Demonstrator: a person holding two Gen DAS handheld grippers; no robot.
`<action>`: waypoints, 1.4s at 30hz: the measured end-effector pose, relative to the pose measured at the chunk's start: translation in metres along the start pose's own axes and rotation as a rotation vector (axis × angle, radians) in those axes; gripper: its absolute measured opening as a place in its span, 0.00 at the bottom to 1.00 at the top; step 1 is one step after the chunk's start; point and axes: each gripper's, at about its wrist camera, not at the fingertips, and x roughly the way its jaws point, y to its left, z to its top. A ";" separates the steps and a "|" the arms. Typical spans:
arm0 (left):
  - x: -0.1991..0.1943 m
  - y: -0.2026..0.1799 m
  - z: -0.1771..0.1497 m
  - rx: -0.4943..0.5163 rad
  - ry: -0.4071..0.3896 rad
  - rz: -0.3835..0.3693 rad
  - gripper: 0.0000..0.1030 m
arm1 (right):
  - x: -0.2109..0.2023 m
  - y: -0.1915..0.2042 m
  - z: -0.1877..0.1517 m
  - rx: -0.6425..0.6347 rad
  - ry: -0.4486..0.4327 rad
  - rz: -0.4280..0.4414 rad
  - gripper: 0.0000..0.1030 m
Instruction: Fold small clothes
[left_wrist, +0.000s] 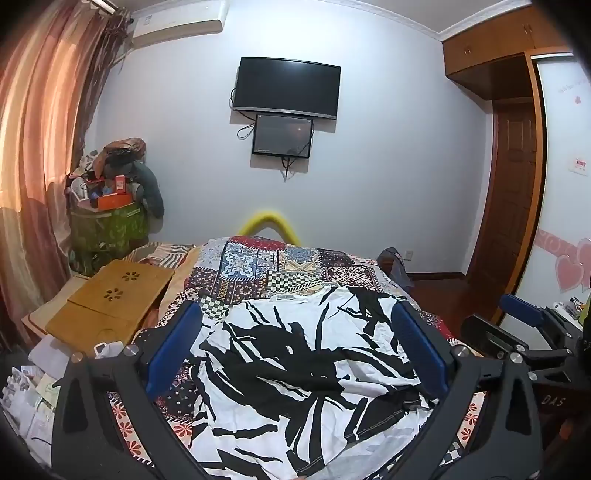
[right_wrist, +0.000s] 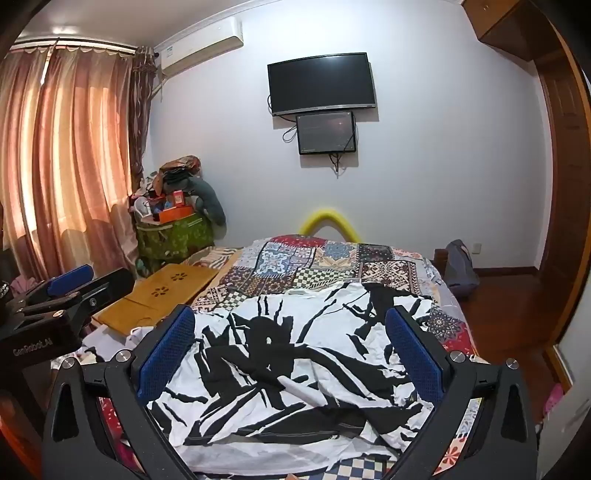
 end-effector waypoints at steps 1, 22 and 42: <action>0.000 0.001 0.000 -0.010 -0.003 0.001 1.00 | 0.000 0.000 0.000 0.001 -0.003 0.001 1.00; 0.010 0.002 -0.005 -0.010 0.015 0.001 1.00 | 0.007 -0.002 0.001 0.015 0.018 -0.007 1.00; 0.004 0.005 -0.004 -0.008 0.001 0.004 1.00 | 0.006 -0.003 0.001 0.020 0.017 -0.008 1.00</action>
